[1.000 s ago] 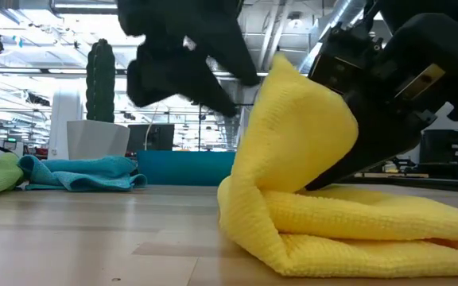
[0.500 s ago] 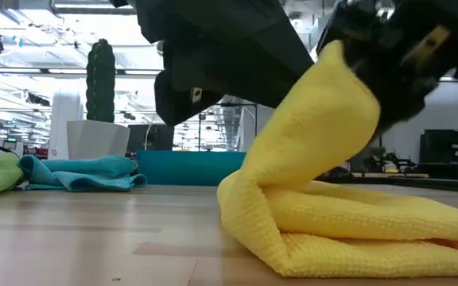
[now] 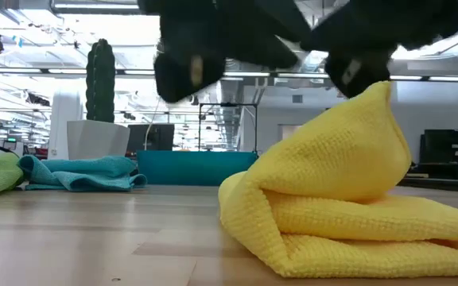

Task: Fold microfiber towels
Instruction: Fold the yellow towel

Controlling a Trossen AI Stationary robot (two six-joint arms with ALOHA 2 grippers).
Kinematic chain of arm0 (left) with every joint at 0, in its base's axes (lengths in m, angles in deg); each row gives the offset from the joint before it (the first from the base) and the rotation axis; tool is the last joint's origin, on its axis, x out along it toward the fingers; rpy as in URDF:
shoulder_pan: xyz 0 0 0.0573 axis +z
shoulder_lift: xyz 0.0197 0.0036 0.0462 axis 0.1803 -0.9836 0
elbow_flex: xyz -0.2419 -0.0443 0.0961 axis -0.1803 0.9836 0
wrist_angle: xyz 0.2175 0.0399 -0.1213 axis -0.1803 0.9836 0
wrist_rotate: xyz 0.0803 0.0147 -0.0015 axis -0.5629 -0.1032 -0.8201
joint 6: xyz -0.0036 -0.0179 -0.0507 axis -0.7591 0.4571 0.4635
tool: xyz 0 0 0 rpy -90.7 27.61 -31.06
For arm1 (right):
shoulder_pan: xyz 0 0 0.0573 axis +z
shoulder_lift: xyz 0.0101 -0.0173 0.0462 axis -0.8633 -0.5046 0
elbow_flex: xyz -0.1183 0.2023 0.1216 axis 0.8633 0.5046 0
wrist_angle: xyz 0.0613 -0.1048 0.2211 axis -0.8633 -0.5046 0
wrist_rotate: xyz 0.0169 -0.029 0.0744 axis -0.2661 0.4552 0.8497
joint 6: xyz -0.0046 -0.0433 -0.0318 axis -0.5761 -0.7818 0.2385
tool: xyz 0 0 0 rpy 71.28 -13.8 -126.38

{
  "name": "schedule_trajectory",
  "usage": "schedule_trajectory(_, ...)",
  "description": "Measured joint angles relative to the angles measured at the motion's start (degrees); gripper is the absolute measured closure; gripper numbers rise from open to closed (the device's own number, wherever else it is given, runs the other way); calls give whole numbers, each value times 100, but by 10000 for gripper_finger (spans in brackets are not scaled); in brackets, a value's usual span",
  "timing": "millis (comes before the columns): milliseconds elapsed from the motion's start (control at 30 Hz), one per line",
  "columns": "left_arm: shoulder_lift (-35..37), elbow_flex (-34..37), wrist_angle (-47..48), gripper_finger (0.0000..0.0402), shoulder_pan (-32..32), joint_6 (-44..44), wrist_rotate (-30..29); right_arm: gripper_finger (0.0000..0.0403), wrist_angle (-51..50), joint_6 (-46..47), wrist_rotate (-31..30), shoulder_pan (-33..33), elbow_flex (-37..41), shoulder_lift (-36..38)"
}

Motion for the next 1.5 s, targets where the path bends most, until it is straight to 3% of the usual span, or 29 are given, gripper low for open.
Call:
schedule_trajectory(133, 451, -3, 843, 345, -42, 46, -268, 381, 267, 351, -11, 111, -242, -757)
schedule_trajectory(300, 773, -9, 1575, 345, -202, 18, -1345, 379, 417, 532, 209, 312, -782, -1531)
schedule_trajectory(433, 749, -3, 1596, 345, -187, -11, -1851, 384, 410, 879, 165, 616, -983, -1862)
schedule_trajectory(567, 614, 2, 1443, 345, -97, -228, -2003, 382, 368, 1135, -149, 864, -1001, -1977)
schedule_trajectory(700, 329, -3, 787, 345, -2, -520, -1841, 378, 171, 1210, -585, 1065, -1001, -2165)
schedule_trajectory(867, -100, -3, 140, 345, 70, -908, -1455, 383, 119, 1679, -668, 1176, -1026, -2528)
schedule_trajectory(1233, -643, 3, 42, 345, 221, -1354, -1682, 379, -151, 1854, -897, 1385, -1047, -2633)
schedule_trajectory(1433, -1173, -3, -699, 345, 429, -1296, -1073, 384, -401, 1849, -829, 1515, -966, -2124)
schedule_trajectory(1500, -1282, -4, -908, 345, 473, -1200, -879, 383, -393, 1620, -1176, 1602, -959, -1807)
